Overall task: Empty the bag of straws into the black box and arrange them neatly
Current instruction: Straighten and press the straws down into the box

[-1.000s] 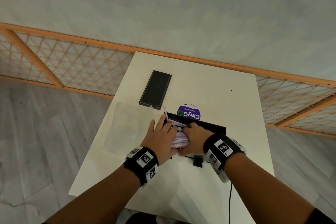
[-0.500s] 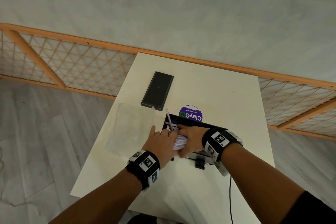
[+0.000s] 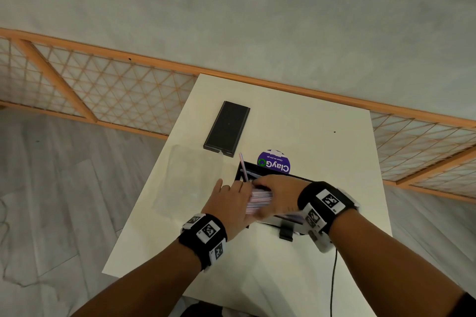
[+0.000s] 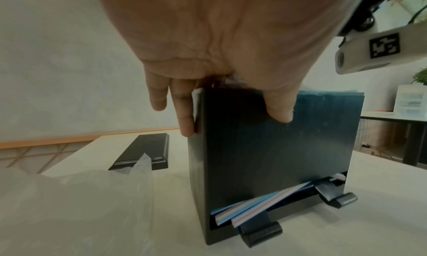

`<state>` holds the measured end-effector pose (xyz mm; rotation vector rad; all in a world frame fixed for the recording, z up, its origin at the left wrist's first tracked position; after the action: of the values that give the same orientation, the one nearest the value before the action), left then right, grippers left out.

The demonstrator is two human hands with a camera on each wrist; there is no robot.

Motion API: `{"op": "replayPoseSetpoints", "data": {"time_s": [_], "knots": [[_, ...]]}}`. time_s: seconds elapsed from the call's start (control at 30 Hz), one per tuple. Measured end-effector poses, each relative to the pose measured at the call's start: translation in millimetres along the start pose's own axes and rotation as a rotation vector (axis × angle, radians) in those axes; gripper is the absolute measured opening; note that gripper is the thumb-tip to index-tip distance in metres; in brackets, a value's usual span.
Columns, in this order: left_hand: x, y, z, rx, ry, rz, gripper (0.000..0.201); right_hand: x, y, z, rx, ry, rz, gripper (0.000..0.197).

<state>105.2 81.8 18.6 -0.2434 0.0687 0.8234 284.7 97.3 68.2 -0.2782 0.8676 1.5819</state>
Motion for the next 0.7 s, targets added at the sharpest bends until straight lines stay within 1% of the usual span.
{"op": "replayPoseSetpoints", "data": {"time_s": [0.1,0.2,0.23,0.3,0.37,0.43,0.47,0.53,0.6,0.67,0.7], "knots": [[-7,5,11,-0.1,-0.045,-0.016,0.08,-13,-12,2,-0.036,-0.067,0.004,0.047],[-12,13,29,-0.221,-0.093,-0.018,0.082,-23,-26,0,-0.084,-0.133,-0.052,0.051],[-13,15,35,-0.281,-0.12,-0.014,0.078,-25,-30,-3,-0.084,-0.159,-0.067,0.051],[-11,18,50,-0.405,-0.196,0.011,0.064,-27,-36,-9,-0.085,-0.213,-0.07,0.048],[-3,21,59,-0.48,-0.289,0.074,0.05,-29,-38,-16,-0.07,-0.258,-0.075,0.048],[12,24,62,-0.535,-0.373,0.161,0.047,-32,-39,-21,-0.038,-0.308,-0.08,0.048],[20,26,60,-0.568,-0.386,0.205,0.048,-34,-37,-23,-0.024,-0.338,-0.076,0.047],[38,29,53,-0.642,-0.345,0.272,0.046,-37,-35,-26,0.004,-0.398,-0.048,0.043],[51,32,46,-0.701,-0.298,0.323,0.034,-41,-32,-28,0.021,-0.435,-0.028,0.042],[56,33,43,-0.685,-0.312,0.359,0.02,-46,-32,-30,0.035,-0.44,-0.036,0.044],[57,35,44,-0.662,-0.332,0.367,0.015,-48,-34,-30,0.047,-0.444,-0.042,0.045]]}}
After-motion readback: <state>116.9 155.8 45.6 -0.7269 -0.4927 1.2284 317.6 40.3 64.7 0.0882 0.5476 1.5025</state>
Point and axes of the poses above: each hand's wrist, its own x-axis towards the middle knuckle, its own z-axis out of the back of the hand, y = z × x, the point moved 1 cm from there along x, towards the middle knuckle, and after that the axes turned 7 degrees about -z, right-handed, at the moved point
